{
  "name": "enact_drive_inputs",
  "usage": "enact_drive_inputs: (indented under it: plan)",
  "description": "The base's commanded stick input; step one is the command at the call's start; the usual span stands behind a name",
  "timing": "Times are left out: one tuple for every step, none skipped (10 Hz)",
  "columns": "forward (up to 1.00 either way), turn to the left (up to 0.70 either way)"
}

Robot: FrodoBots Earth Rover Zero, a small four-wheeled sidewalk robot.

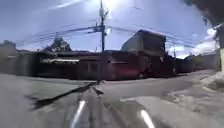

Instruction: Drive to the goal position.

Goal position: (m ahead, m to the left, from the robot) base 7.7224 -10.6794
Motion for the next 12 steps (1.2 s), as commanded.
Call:
enact_drive_inputs:
  plan:
    - [1.00, -0.40]
    - [1.00, -0.40]
    - [1.00, -0.40]
    - [1.00, -0.40]
    - [1.00, -0.40]
    - [1.00, -0.40]
    - [1.00, -0.40]
    - [1.00, -0.39]
    - [1.00, -0.29]
    - [1.00, -0.07]
    - [1.00, 0.09]
    - [1.00, 0.02]
